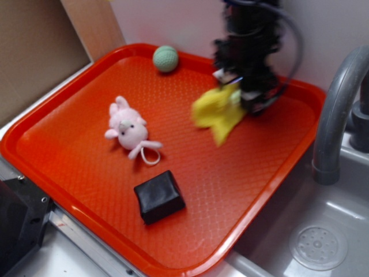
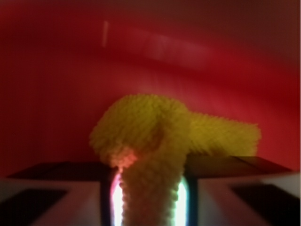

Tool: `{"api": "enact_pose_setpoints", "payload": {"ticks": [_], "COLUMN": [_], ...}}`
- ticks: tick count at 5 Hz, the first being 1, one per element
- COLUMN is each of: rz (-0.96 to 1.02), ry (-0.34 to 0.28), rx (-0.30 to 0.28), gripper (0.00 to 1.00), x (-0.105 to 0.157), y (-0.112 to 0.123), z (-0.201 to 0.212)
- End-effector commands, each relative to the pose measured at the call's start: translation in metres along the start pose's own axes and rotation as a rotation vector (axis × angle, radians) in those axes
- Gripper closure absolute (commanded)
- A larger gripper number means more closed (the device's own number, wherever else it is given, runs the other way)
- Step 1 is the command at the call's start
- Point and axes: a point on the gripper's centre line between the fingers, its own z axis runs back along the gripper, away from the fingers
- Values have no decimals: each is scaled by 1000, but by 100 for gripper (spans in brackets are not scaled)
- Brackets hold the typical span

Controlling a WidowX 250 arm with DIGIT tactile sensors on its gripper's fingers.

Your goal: Grab the yellow cloth.

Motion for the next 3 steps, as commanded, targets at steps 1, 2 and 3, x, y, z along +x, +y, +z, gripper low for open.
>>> {"api": "enact_pose_setpoints", "payload": {"ticks": [1, 2, 3], "rz": [46, 168, 149], "ry": [-147, -163, -171], "rx": [-235, -193, -210], "gripper": [100, 100, 100], "x": [-103, -123, -110], "y": [73, 71, 68], "z": [107, 141, 173]}}
